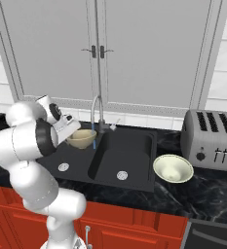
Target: Rinse each bowl for a few seconds and place them down in the sink or on the counter.
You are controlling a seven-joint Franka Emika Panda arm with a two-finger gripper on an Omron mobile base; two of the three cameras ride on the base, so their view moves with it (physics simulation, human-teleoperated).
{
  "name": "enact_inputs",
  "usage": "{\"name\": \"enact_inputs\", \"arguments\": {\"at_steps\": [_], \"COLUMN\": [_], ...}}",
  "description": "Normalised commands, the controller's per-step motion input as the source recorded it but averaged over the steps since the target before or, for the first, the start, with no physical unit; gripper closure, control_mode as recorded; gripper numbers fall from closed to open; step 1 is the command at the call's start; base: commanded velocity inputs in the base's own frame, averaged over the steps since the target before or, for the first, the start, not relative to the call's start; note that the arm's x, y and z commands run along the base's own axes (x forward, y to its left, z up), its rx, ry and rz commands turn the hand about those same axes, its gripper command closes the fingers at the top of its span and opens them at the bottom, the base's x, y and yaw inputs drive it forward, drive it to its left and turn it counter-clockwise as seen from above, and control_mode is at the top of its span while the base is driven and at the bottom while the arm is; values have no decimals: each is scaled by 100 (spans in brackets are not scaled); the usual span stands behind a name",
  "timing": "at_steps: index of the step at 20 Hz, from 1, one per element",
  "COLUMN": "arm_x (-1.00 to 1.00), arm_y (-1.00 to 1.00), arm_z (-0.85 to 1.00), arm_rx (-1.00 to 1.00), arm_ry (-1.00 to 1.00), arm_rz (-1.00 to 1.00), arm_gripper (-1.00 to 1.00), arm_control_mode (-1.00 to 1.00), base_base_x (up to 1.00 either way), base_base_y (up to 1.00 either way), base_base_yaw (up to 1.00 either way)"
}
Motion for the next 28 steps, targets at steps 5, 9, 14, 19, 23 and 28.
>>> {"name": "enact_inputs", "arguments": {"at_steps": [5,9,14,19,23,28], "arm_x": [41,35,2,0,0,-3], "arm_y": [-1,-1,27,48,52,55], "arm_z": [-28,-20,1,17,25,29], "arm_rx": [0,0,0,-1,-1,0], "arm_ry": [2,1,-3,-6,-5,-3], "arm_rz": [0,0,0,0,0,6], "arm_gripper": [100,100,100,100,100,100], "arm_control_mode": [-100,-100,-100,-100,-100,-100], "base_base_x": [0,0,0,0,0,0], "base_base_y": [0,0,0,0,0,0], "base_base_yaw": [0,0,0,0,0,0]}}
